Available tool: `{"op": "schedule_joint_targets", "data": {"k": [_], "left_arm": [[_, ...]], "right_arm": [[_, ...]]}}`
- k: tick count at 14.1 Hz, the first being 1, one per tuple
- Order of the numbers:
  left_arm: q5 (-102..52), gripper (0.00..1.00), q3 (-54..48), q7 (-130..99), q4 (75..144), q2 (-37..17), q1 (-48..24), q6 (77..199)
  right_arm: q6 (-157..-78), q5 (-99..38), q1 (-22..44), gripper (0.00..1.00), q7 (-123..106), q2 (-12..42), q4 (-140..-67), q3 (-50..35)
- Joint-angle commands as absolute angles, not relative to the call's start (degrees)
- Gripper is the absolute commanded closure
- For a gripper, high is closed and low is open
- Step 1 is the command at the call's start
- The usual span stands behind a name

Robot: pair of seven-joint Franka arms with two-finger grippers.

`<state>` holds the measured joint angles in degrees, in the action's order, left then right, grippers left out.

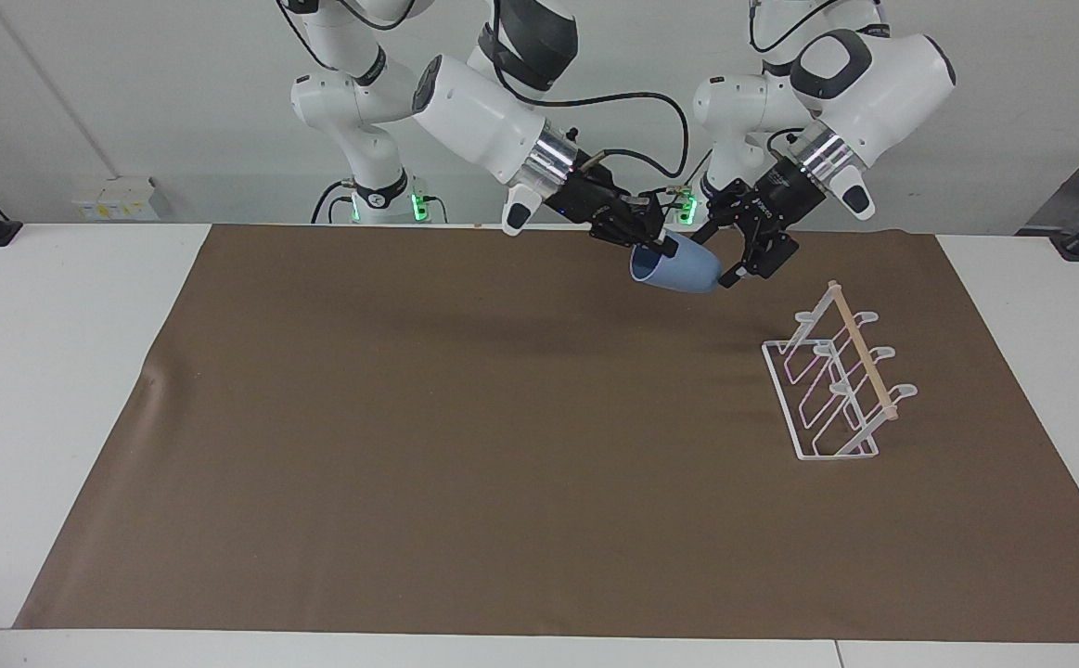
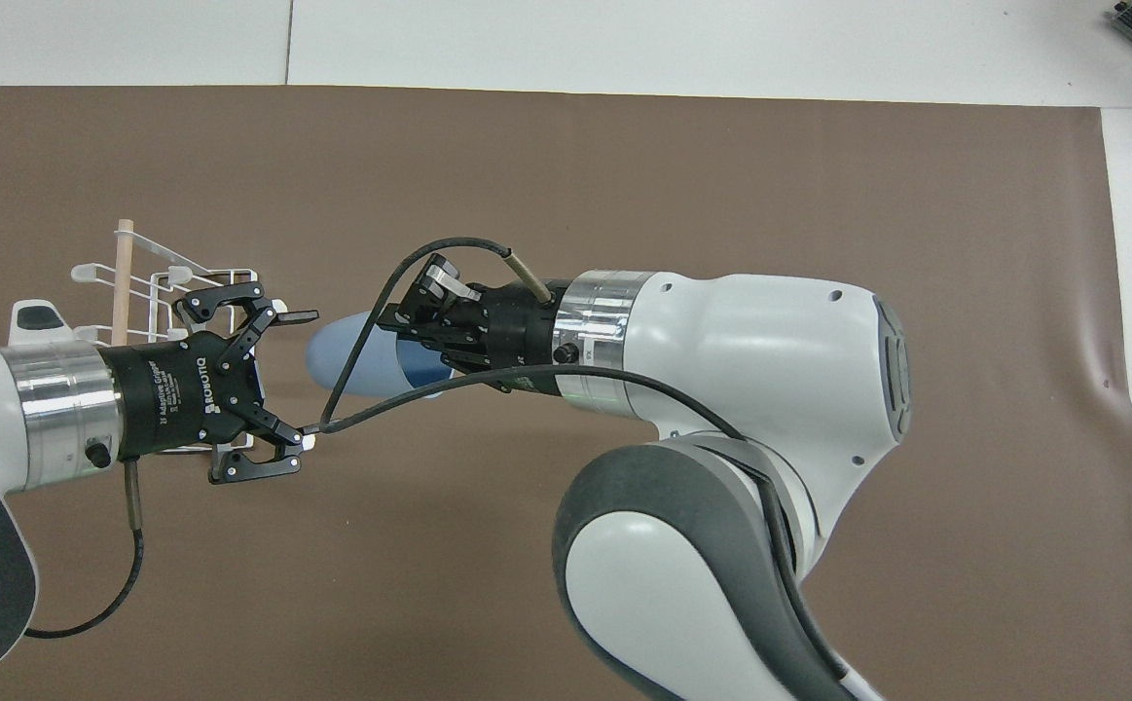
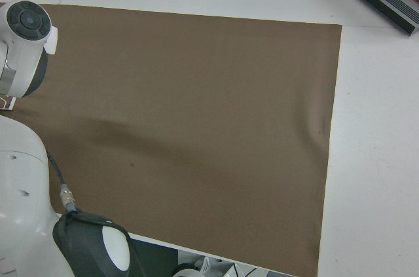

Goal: Hang cup on cup holder
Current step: 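Close the left gripper around the blue cup body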

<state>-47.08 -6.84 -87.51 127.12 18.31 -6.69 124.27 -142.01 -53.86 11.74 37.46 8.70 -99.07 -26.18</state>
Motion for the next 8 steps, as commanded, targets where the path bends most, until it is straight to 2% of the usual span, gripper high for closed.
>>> {"op": "schedule_joint_targets", "data": {"k": [1, 7, 8], "left_arm": [[-49.21, 0.00, -6.42, -88.24, 129.28, 19.69, -9.92, 128.83], [-49.31, 0.00, -6.42, -88.24, 130.25, 19.78, -10.81, 129.73], [-49.31, 0.21, -6.42, -88.42, 130.25, 19.78, -10.81, 129.73]], "right_arm": [[-141.94, -54.67, 11.60, 1.00, 38.14, 9.23, -98.09, -26.28], [-141.86, -54.32, 11.60, 1.00, 38.23, 9.23, -98.09, -26.28], [-141.77, -54.32, 11.60, 1.00, 38.23, 9.23, -98.09, -26.28]]}}
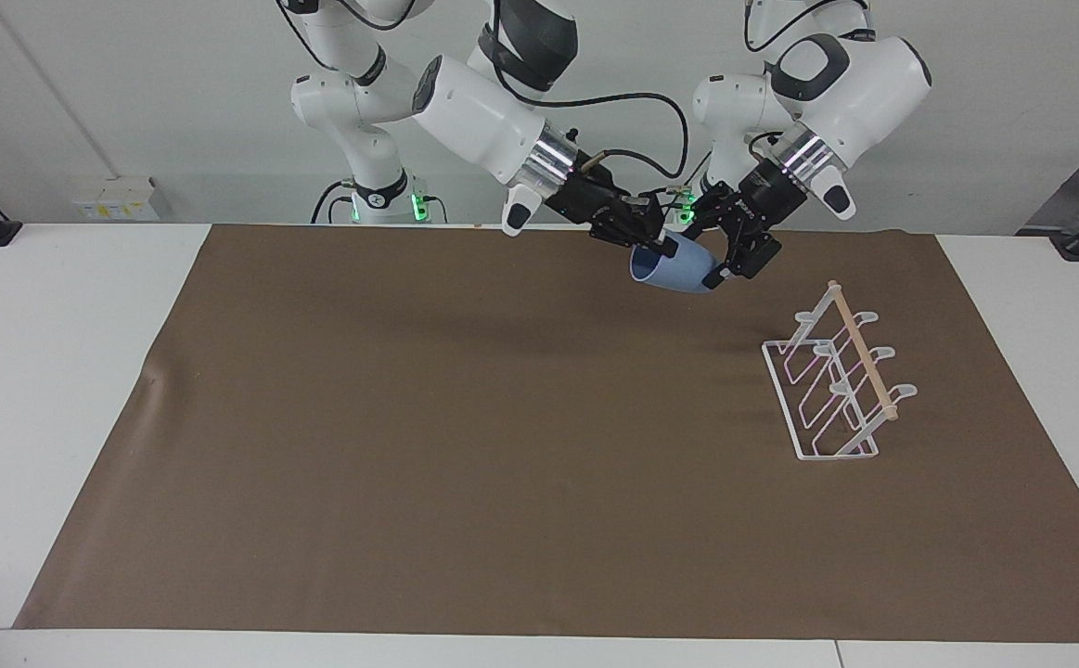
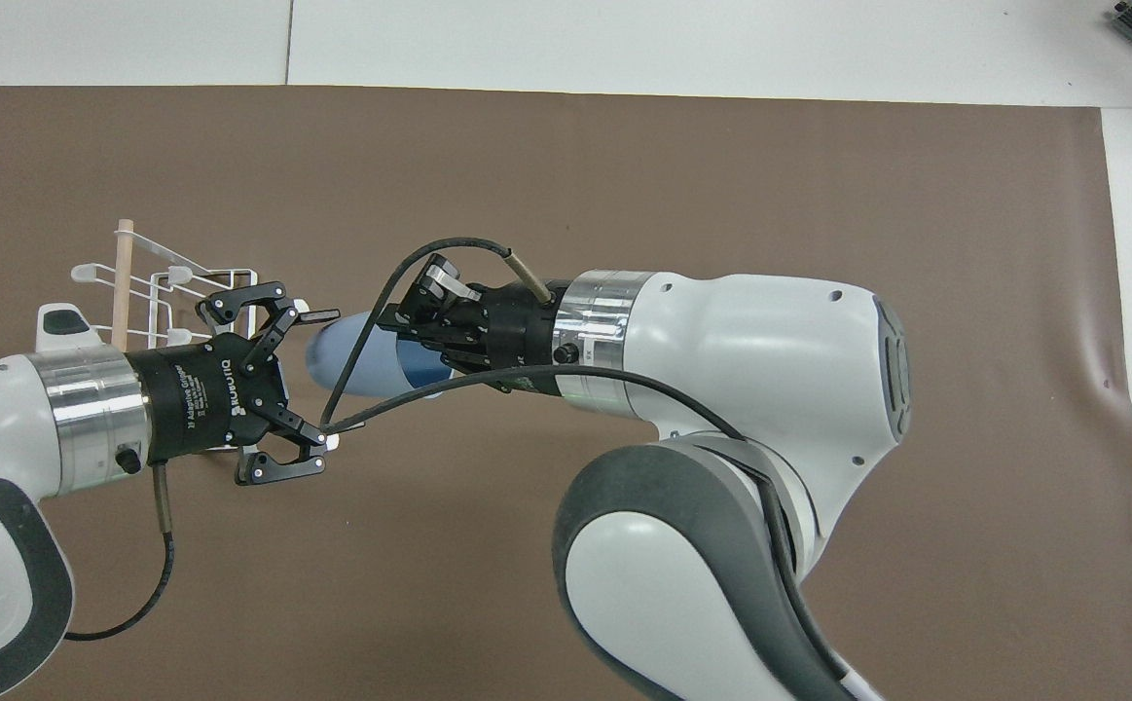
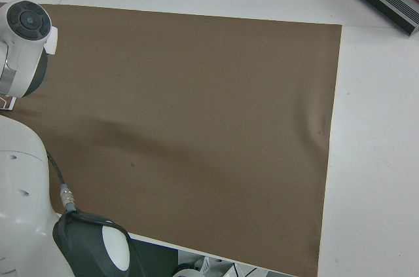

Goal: Hang cup on cup holder
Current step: 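Close the left gripper around the blue cup body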

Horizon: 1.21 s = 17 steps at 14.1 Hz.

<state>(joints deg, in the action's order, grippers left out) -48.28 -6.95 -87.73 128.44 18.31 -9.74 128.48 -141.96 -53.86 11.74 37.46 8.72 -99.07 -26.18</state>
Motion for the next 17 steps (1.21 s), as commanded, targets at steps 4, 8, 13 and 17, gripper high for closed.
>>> {"op": "schedule_joint_targets", "data": {"k": [4, 8, 13, 17], "left_arm": [[-49.31, 1.00, -6.33, -88.33, 130.25, 19.78, -11.51, 129.46], [-49.22, 1.00, -6.24, -88.16, 130.25, 19.78, -11.43, 128.94], [-48.96, 1.00, -5.98, -88.33, 129.73, 19.69, -8.88, 127.01], [-43.81, 1.00, -5.98, -87.81, 128.94, 19.16, -6.78, 125.26]], "right_arm": [[-141.68, -54.32, 11.60, 1.00, 38.15, 9.23, -98.09, -26.28], [-141.59, -54.32, 11.60, 1.00, 38.23, 9.23, -98.09, -26.28], [-141.33, -53.44, 11.51, 0.35, 37.09, 8.70, -99.05, -26.02], [-141.42, -51.33, 11.43, 0.35, 36.30, 8.79, -99.05, -26.10]]}}
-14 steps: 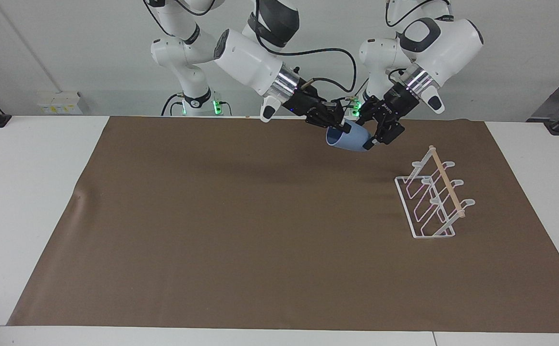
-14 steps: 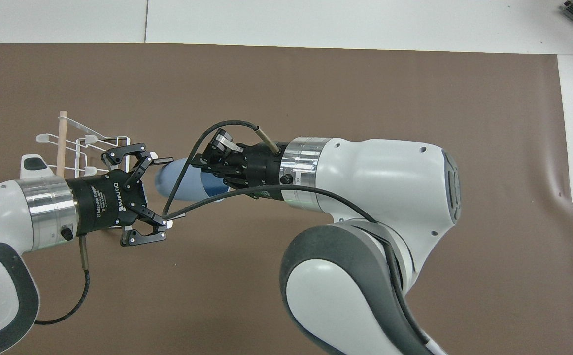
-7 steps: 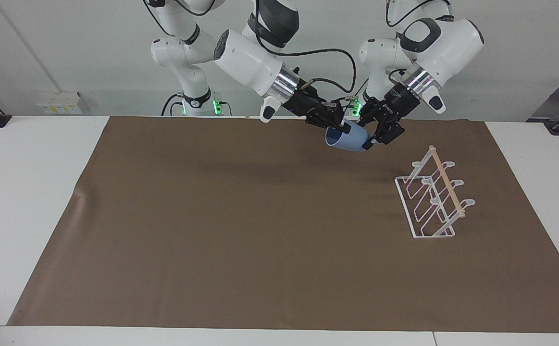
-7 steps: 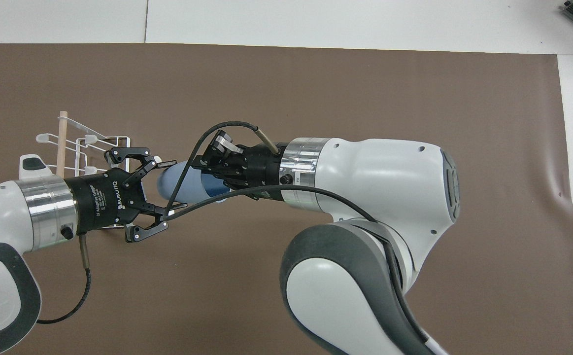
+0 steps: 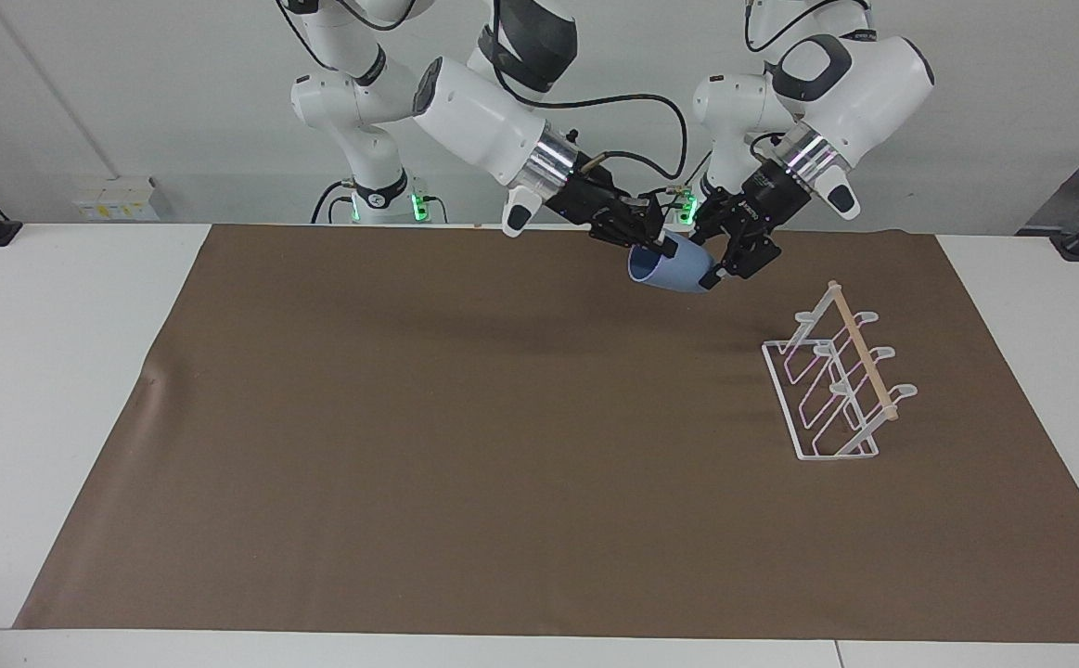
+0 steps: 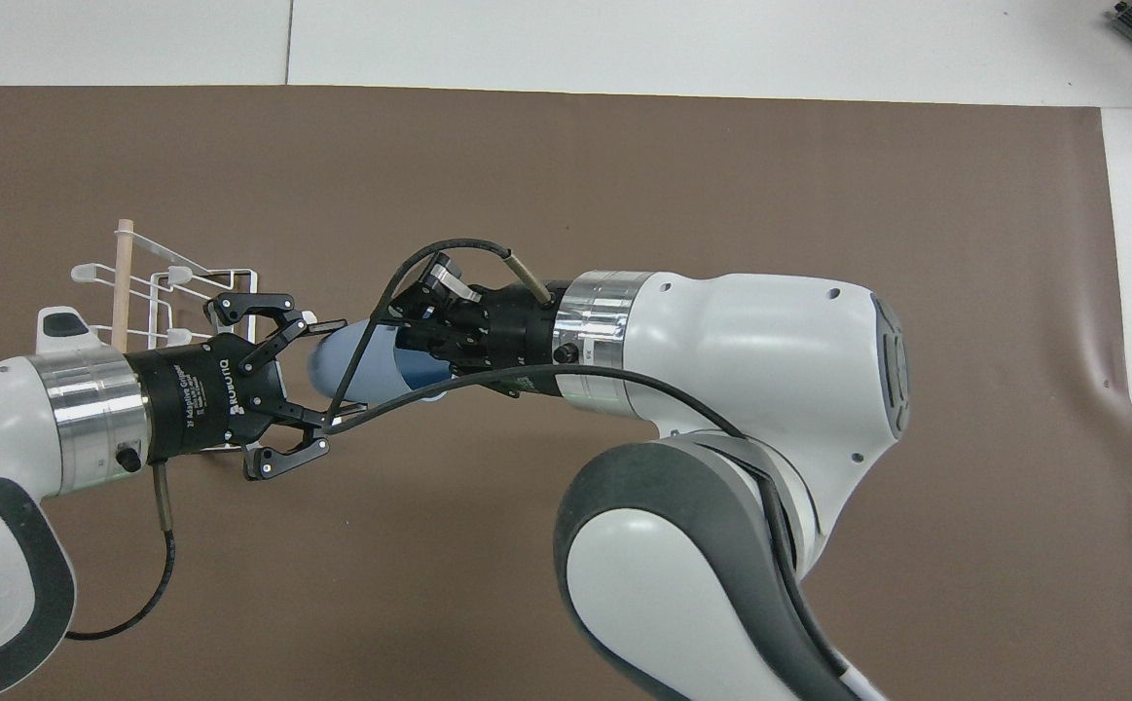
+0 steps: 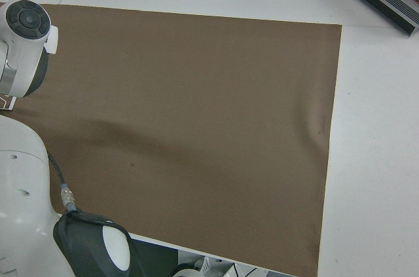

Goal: Hang cup on cup holder
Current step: 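Close the left gripper around the blue cup body, then pull the cup away with the left gripper while the right gripper withdraws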

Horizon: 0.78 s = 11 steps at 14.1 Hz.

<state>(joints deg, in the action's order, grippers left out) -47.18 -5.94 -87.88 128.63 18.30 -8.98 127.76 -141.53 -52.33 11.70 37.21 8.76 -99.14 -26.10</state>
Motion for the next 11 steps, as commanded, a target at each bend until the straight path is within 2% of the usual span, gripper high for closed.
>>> {"op": "schedule_joint_targets", "data": {"k": [1, 6, 9, 11], "left_arm": [[-38.20, 1.00, -5.98, -87.80, 127.98, 18.99, -6.42, 123.59], [-13.05, 1.00, -5.89, -90.52, 114.46, 11.88, -4.48, 114.97], [0.48, 1.00, -6.06, -90.44, 111.37, 10.11, -5.09, 116.36], [7.87, 1.00, -6.06, -90.44, 110.48, 9.41, -5.36, 118.73]], "right_arm": [[-141.42, -51.33, 11.43, 0.35, 36.30, 8.79, -99.05, -26.10], [-141.07, -50.72, 10.72, 0.35, 34.99, 8.70, -99.05, -26.02], [-138.44, -46.69, 9.68, 0.35, 28.24, 8.70, -99.05, -25.84], [-132.66, -41.95, 6.43, 0.35, 18.78, 8.53, -98.96, -25.84]]}}
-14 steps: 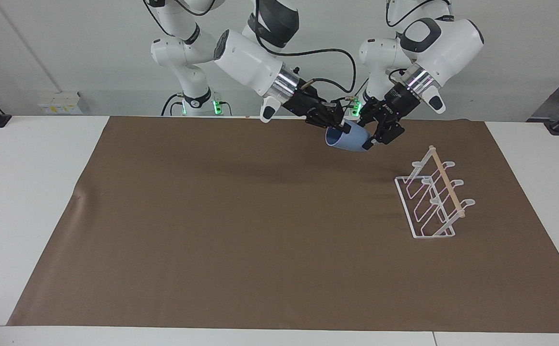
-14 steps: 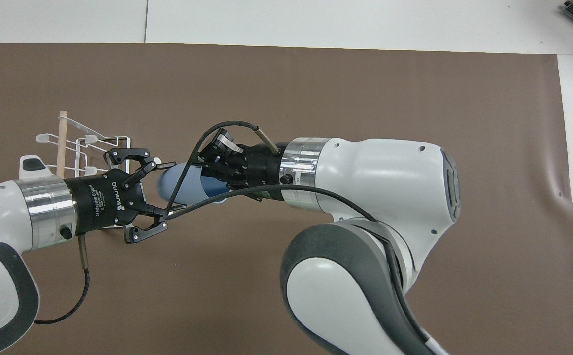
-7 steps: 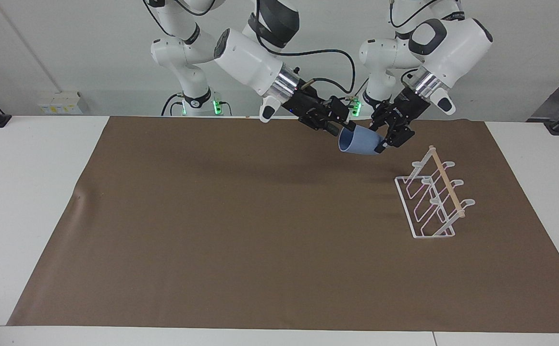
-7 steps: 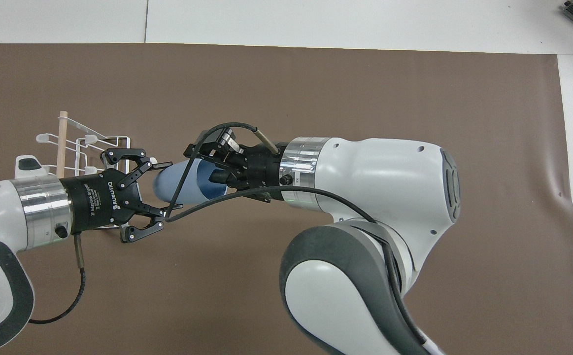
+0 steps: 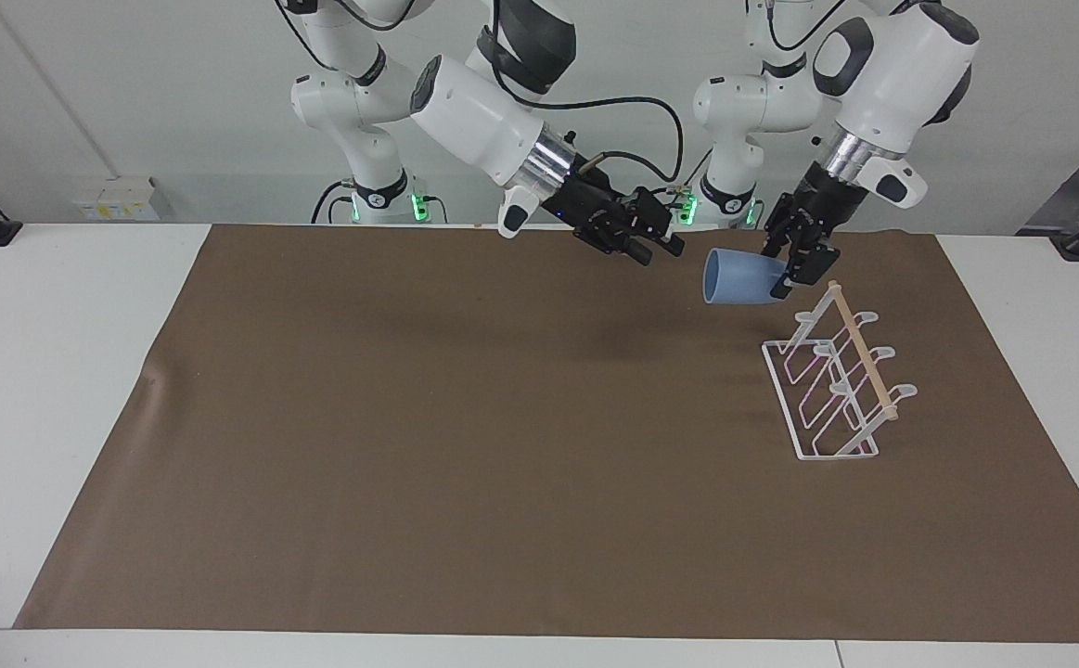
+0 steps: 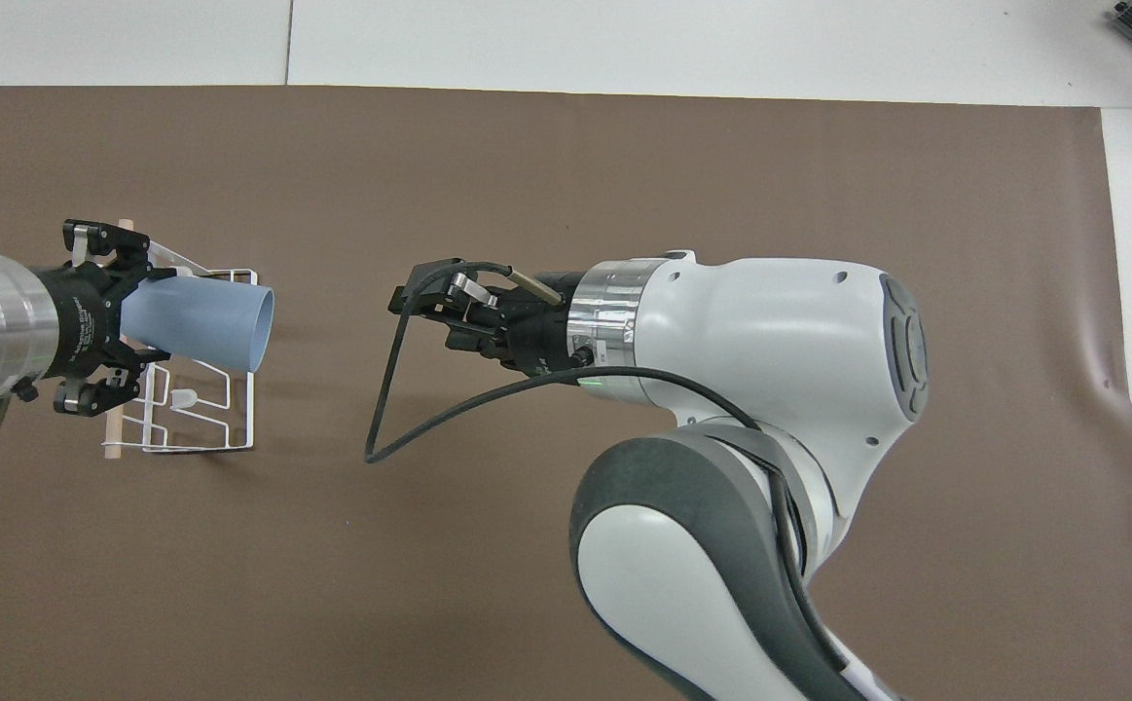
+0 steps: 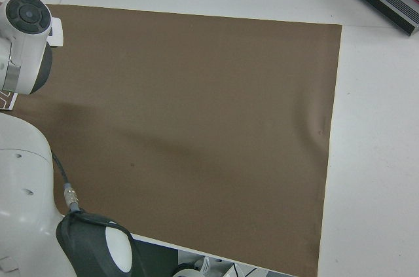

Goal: Hang cup on cup holder
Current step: 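Pull the cup away with the left gripper while the right gripper withdraws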

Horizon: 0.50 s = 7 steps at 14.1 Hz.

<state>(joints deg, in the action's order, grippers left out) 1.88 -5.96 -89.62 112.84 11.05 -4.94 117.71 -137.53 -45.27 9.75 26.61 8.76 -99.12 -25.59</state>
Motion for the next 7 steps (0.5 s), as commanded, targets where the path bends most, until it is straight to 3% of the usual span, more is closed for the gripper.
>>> {"op": "schedule_joint_targets", "data": {"k": [1, 7], "left_arm": [[12.35, 1.00, -6.15, -90.44, 110.48, 8.97, -5.45, 120.39], [35.56, 1.00, -6.33, -89.82, 110.48, 5.10, -8.52, 123.22]], "right_arm": [[-129.49, -39.92, 4.59, 0.35, 12.89, 8.35, -98.88, -25.84], [-116.12, -30.18, -7.10, 0.35, -15.33, 6.07, -98.09, -25.66]]}}
